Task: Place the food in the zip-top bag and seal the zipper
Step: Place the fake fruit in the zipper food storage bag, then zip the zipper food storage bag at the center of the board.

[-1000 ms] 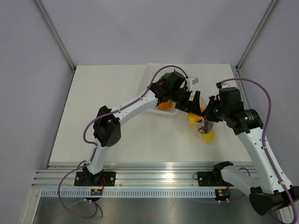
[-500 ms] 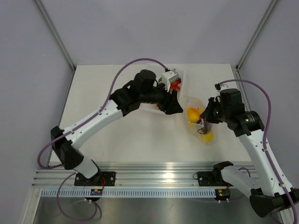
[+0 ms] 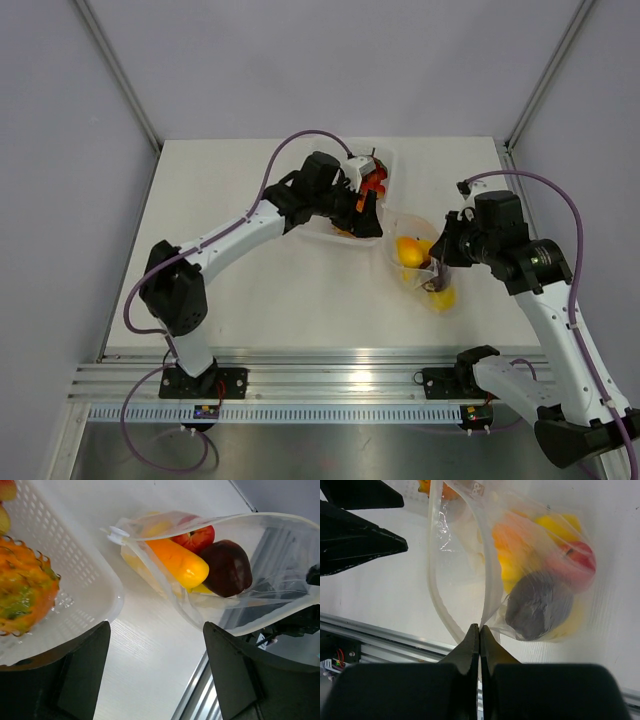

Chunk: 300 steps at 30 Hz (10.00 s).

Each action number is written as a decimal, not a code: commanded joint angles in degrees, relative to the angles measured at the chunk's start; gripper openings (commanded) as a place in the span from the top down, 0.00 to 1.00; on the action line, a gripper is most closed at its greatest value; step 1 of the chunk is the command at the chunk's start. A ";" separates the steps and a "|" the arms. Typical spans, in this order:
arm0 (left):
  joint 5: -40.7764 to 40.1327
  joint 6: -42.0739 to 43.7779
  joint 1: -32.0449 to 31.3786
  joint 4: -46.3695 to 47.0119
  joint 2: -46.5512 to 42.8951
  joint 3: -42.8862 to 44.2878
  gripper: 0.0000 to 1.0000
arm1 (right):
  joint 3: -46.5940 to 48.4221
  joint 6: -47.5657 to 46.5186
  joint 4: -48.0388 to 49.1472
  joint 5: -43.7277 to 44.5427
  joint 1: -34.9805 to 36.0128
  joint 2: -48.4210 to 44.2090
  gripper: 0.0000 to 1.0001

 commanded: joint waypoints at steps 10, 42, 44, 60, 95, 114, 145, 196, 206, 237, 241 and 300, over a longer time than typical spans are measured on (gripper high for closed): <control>-0.43 -11.93 -4.51 7.45 7.81 4.25 0.68 | 1.67 -1.42 -2.03 1.12 -0.10 -2.36 0.99; -19.16 -29.34 -9.88 -6.61 0.43 10.14 1.00 | 16.00 -3.44 -3.52 2.02 -0.10 7.66 0.43; -19.42 -29.34 -9.88 -7.05 0.60 10.14 1.00 | 15.30 -3.27 -3.88 3.24 -0.19 7.92 0.46; -12.13 -24.68 -9.61 -5.56 0.96 11.55 1.00 | 17.49 -4.58 -4.85 4.12 0.34 12.49 0.35; 13.89 -29.08 6.29 23.90 -9.84 -9.98 0.69 | 25.84 -6.43 -1.06 10.45 15.54 24.97 0.17; 12.48 -15.80 19.74 8.16 -17.59 -12.36 0.45 | 30.24 -13.11 0.17 19.86 17.13 36.22 0.21; 32.16 2.04 7.44 47.61 -12.50 -24.58 0.25 | 12.93 -18.21 6.41 -6.15 17.04 13.64 1.00; 46.14 2.81 2.52 39.56 -5.46 -13.77 1.00 | 15.73 -19.53 7.20 -9.49 16.95 11.96 0.35; 45.97 14.78 2.52 26.09 -7.48 -11.48 1.00 | 15.82 -17.77 9.48 -18.01 13.45 13.63 0.45; 44.12 14.78 2.69 25.38 -7.75 -10.42 1.00 | 10.38 -17.86 7.28 -24.35 11.77 14.16 0.67; 43.86 14.70 2.69 25.38 -7.75 -10.33 1.00 | 10.11 -17.51 7.81 -23.65 11.77 13.20 0.82; 26.99 -0.33 32.84 27.84 -33.76 -21.06 1.00 | 1.14 -10.38 3.86 -13.19 11.85 1.06 0.99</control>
